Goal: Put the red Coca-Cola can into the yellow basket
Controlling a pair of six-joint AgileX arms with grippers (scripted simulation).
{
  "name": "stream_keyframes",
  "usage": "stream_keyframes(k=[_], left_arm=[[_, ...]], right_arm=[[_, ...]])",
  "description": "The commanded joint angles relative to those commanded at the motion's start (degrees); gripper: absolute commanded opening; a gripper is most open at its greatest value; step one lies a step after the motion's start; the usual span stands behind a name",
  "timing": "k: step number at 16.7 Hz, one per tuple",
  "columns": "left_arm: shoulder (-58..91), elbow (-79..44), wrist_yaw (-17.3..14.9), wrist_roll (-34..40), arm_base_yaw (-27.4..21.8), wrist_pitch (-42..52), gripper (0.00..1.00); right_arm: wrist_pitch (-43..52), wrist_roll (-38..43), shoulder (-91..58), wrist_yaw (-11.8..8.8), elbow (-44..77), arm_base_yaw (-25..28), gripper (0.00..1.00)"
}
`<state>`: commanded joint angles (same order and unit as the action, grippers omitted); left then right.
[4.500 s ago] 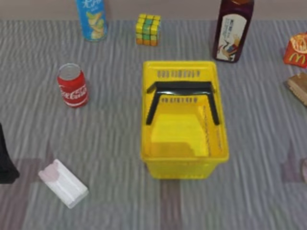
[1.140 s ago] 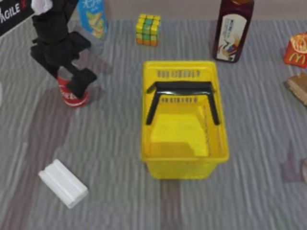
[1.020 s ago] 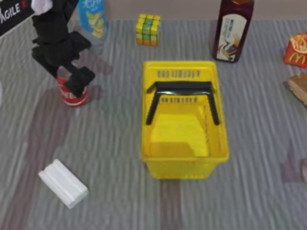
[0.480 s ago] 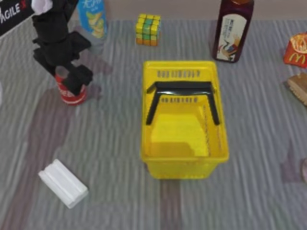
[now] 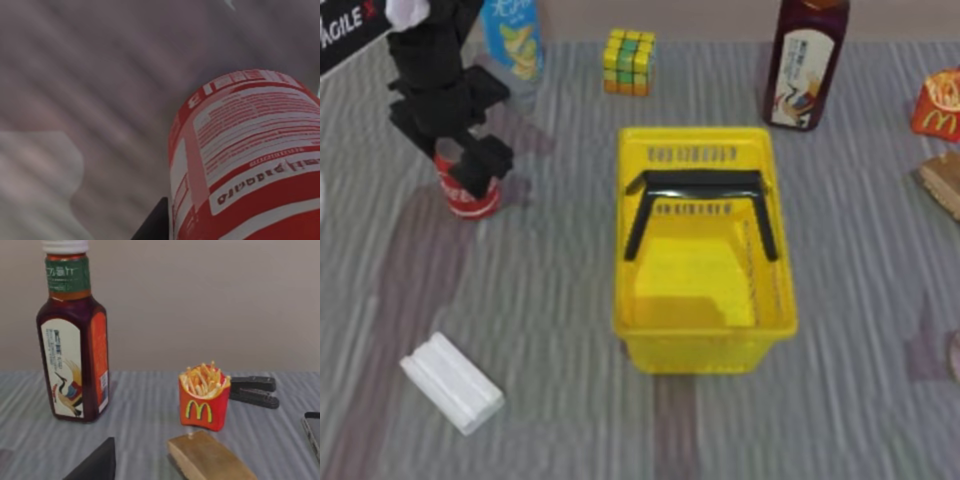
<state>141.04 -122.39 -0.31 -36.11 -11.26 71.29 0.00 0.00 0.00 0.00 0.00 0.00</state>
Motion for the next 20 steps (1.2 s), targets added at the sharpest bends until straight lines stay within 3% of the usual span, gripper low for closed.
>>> stream_keyframes(k=[4,8,12,20], left_arm=[[-0.1,1.8,-2.6,1.1,-0.4,-3.6,0.0],[-1.2,7.6,-11.5,5.3,-1.3,-16.9,0.0],[-4.3,15.7,-24.8,11.6,-2.6,-37.8,0.0],[-13.7,33.0,-55.0,25.7,-5.3,-85.0,0.0]], right_arm=[[0.0,0.0,0.0,0.0,0.0,0.0,1.0],[0.0,0.0,0.0,0.0,0.0,0.0,1.0],[0.0,0.0,0.0,0.0,0.0,0.0,1.0],[0.0,0.0,0.0,0.0,0.0,0.0,1.0]])
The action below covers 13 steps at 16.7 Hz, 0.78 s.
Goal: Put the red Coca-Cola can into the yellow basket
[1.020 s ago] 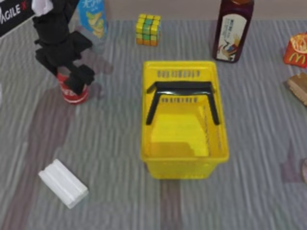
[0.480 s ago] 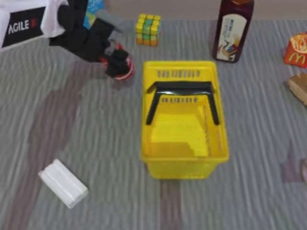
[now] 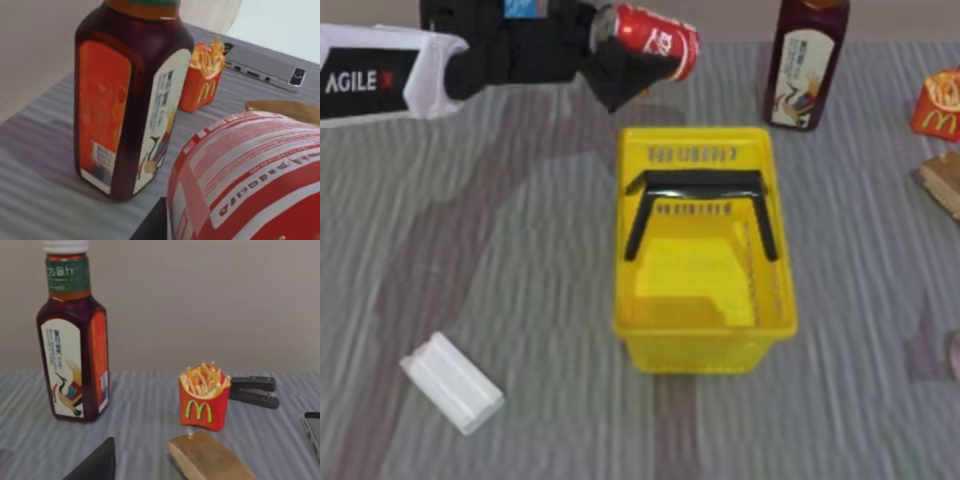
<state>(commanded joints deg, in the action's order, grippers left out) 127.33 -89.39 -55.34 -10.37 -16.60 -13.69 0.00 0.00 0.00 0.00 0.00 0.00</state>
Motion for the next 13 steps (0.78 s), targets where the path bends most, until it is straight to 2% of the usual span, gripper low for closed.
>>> stream_keyframes(k=[3,6,9,13], left_arm=[[-3.2,5.3,-9.1,4.1,-0.8,-13.8,0.0],[-5.6,9.0,-15.4,6.7,-1.3,-22.5,0.0],[-6.7,10.6,-17.9,7.8,-1.5,-25.7,0.0],[-6.5,10.4,-17.8,7.6,-1.2,-25.6,0.0]], right_arm=[[0.0,0.0,0.0,0.0,0.0,0.0,1.0],[0.0,0.0,0.0,0.0,0.0,0.0,1.0],[0.0,0.0,0.0,0.0,0.0,0.0,1.0],[0.0,0.0,0.0,0.0,0.0,0.0,1.0]])
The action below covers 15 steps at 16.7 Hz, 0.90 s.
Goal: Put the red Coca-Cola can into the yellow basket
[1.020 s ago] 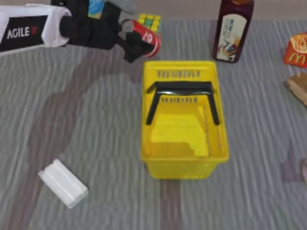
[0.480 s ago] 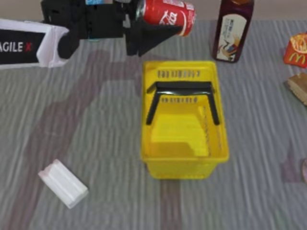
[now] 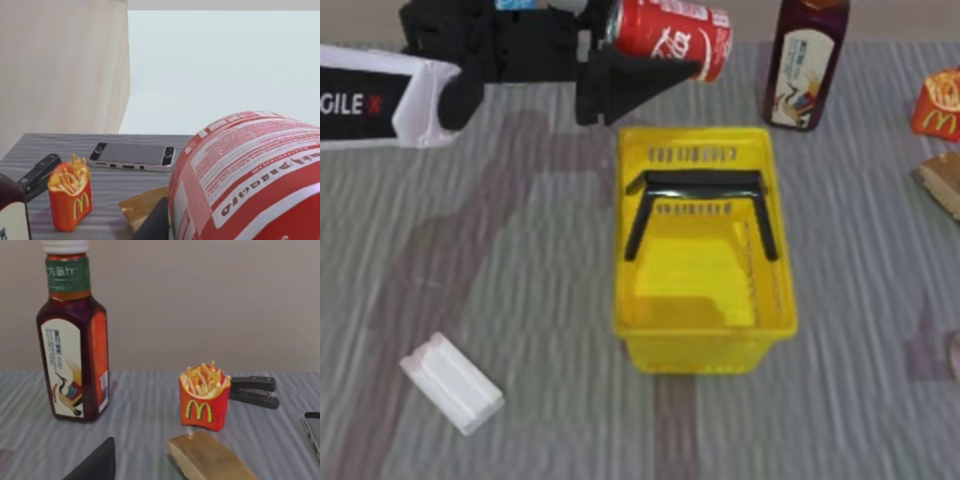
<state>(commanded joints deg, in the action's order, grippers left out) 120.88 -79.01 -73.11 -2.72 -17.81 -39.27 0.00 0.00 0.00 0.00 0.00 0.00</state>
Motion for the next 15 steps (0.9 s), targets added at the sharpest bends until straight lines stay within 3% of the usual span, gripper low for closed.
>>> stream_keyframes(k=[3,9,14,15], left_arm=[[2.0,0.6,-0.1,0.0,0.1,-2.3,0.0],[11.7,4.2,-0.2,0.3,1.0,-16.7,0.0],[13.2,4.9,-0.2,0.4,1.2,-18.5,0.0],[13.2,4.9,-0.2,0.4,1.2,-18.5,0.08]], right_arm=[[0.0,0.0,0.0,0.0,0.0,0.0,1.0],[0.0,0.0,0.0,0.0,0.0,0.0,1.0],[0.0,0.0,0.0,0.0,0.0,0.0,1.0],[0.0,0.0,0.0,0.0,0.0,0.0,1.0]])
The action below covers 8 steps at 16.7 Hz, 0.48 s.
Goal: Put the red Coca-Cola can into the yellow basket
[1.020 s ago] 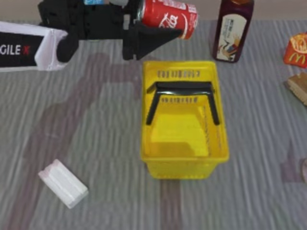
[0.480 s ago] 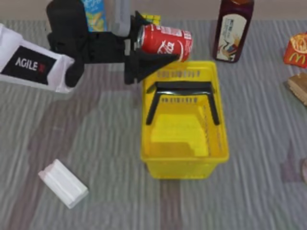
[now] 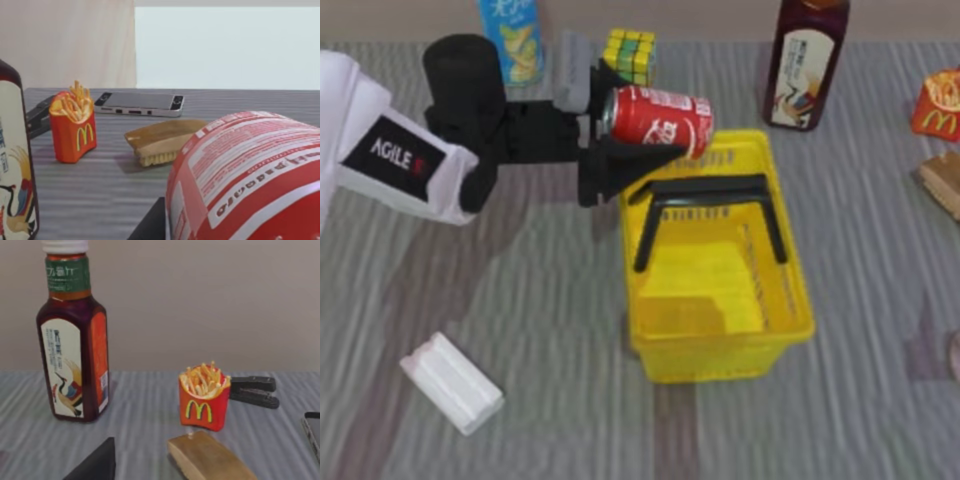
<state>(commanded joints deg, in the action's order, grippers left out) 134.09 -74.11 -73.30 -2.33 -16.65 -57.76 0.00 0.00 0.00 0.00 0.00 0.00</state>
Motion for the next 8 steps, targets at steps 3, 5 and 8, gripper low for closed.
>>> stream_keyframes(k=[3,5,8], left_arm=[[0.0,0.0,0.0,0.0,0.0,0.0,0.3],[0.0,0.0,0.0,0.0,0.0,0.0,0.45],[0.0,0.0,0.0,0.0,0.0,0.0,0.68]], right_arm=[[0.0,0.0,0.0,0.0,0.0,0.0,1.0],[0.0,0.0,0.0,0.0,0.0,0.0,1.0],[0.0,0.0,0.0,0.0,0.0,0.0,1.0]])
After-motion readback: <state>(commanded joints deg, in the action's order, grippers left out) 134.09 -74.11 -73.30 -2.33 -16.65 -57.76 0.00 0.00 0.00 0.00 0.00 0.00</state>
